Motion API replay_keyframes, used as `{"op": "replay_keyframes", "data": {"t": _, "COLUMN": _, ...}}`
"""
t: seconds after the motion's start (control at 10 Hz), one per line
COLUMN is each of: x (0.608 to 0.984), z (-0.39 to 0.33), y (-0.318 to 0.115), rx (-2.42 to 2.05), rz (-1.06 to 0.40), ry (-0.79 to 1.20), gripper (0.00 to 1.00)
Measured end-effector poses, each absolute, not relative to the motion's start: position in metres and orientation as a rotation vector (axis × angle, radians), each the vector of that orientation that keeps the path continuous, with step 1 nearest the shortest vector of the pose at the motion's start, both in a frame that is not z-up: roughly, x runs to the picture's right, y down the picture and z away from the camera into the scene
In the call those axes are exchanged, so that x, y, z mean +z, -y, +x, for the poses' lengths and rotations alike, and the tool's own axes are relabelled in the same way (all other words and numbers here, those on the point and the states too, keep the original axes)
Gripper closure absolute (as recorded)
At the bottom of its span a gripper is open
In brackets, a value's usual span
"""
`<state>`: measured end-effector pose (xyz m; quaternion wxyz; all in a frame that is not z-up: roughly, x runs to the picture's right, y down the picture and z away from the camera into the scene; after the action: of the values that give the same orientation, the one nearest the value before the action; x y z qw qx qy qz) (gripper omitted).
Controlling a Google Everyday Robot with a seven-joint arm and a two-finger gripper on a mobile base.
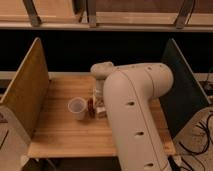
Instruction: Place the bottle in the ceramic bowl
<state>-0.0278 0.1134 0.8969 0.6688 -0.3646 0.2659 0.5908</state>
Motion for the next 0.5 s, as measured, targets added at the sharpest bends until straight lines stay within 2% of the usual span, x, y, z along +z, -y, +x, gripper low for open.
{"op": "replay_keyframes", "data": {"t": 0.1, "x": 0.894, "z": -0.031, "y": -0.109, "rx": 1.329, "rz": -0.817, "ry": -0.589, "gripper": 1.0}}
{"op": "replay_keyframes", "data": {"t": 0.5, "x": 0.873, "z": -0.061, "y": -0.068, "rx": 1.254, "rz": -0.736, "ry": -0.505, "gripper": 1.0}}
